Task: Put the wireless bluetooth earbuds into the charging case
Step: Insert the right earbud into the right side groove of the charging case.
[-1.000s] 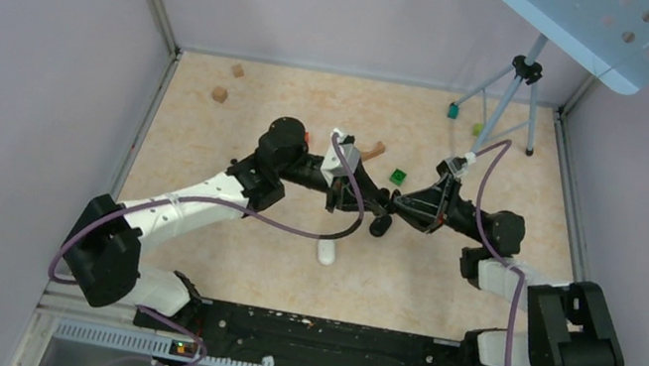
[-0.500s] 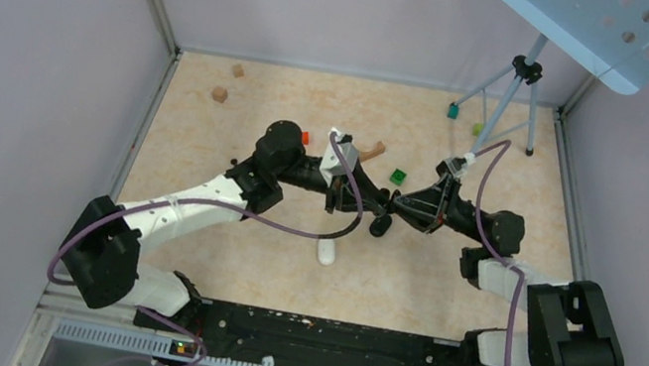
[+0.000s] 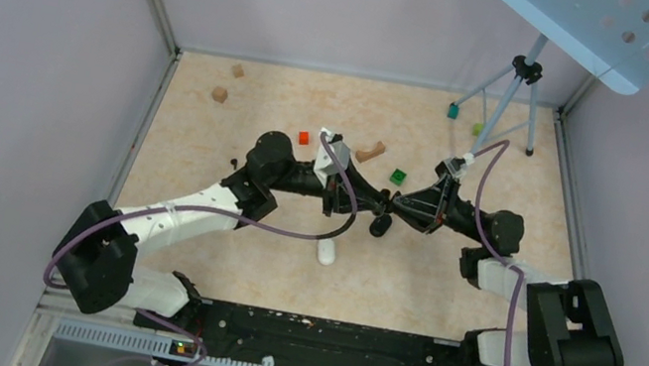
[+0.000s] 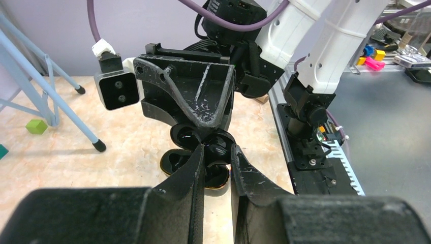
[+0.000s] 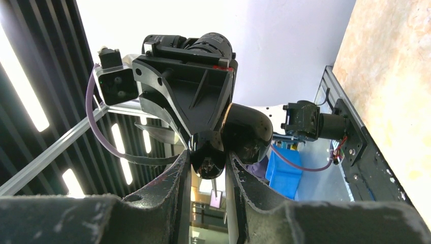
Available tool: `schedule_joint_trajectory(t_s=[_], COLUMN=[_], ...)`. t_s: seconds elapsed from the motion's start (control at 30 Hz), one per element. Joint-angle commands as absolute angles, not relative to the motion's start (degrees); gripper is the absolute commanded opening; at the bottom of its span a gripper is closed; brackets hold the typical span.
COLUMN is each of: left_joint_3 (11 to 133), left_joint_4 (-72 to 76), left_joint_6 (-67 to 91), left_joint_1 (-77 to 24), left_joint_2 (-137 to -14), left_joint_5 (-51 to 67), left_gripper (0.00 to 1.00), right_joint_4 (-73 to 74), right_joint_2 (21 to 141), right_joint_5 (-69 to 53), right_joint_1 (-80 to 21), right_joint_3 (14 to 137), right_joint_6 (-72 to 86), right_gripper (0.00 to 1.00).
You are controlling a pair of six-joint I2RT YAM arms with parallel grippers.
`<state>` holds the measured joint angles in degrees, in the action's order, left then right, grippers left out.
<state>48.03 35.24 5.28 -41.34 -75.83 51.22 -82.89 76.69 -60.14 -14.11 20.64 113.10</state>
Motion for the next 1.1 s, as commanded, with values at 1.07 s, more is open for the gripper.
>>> schedule_joint_trajectory(t_s=[1.07], left_joint_3=[45.8], left_joint_4=[30.4], left_joint_6=[18.1], left_joint_1=[-40.8], left_joint_2=[-72.2], left_joint_5=[49.3], left_gripper=[0.00], right_joint_4=[-95.5], right_joint_2=[70.3], right_joint_5=[-59.8], right_joint_1=[-15.7], right_joint_3=[19.6], right_joint_6=[99.5], right_gripper=[0.00])
